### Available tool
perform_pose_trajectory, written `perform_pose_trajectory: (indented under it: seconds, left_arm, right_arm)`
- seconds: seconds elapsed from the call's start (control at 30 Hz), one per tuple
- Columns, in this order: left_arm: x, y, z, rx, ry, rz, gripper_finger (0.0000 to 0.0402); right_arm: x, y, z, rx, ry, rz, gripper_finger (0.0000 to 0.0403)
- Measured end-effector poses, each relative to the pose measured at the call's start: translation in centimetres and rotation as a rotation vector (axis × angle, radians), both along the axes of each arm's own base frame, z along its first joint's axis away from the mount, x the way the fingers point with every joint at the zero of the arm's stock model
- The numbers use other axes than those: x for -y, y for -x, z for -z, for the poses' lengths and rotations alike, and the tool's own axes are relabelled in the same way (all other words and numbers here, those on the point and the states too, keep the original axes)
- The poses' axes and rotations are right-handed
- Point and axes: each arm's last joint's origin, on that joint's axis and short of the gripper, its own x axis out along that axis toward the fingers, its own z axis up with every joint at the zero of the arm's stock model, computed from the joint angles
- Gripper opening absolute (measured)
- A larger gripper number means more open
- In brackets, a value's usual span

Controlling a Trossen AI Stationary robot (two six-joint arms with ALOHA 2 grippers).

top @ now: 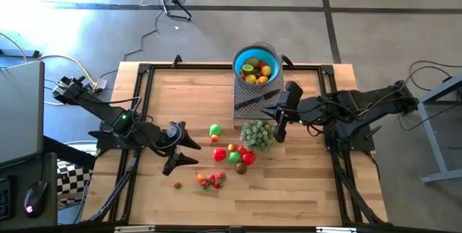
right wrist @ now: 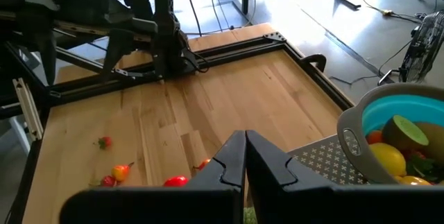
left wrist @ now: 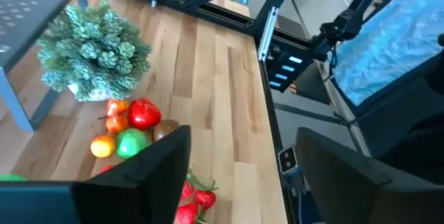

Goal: Pick & Place Fruit
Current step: Put the orange pear into the blue strainer bowl

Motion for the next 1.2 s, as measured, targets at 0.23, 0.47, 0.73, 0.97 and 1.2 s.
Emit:
perform_pose_trajectory:
  seconds: [0.23, 0.47, 0.73, 0.97, 1.2]
  left_arm:
    - [-0.1, -0.1, -0.3, 0.045, -0.062, 0.001, 0.0295]
    - [0.1, -0.1, -0.9, 0.091, -0.091, 0.046, 0.0296]
    - [0.0, 0.1, -1.9, 0.059, -0.086, 0.068, 0.0297]
    - [1.0, -1.6, -1.4, -0.111, -0.171, 0.109, 0.0297]
    - [1.9, -3.1, 1.5, -0.365, -0.304, 0.182, 0.0296]
  right_arm:
    - [0.0, 0.0, 0.0, 0.000, 0.000, 0.000, 0.0004]
    - [0.0, 0.0, 0.0, -0.002, 0.007, -0.003, 0.0004]
    - [0.0, 0.0, 0.0, -0.002, 0.007, -0.003, 0.0004]
    - [0.0, 0.0, 0.0, -0.001, 0.006, -0.003, 0.0004]
    - [0.0, 0.0, 0.0, -0.003, 0.000, -0.016, 0.0004]
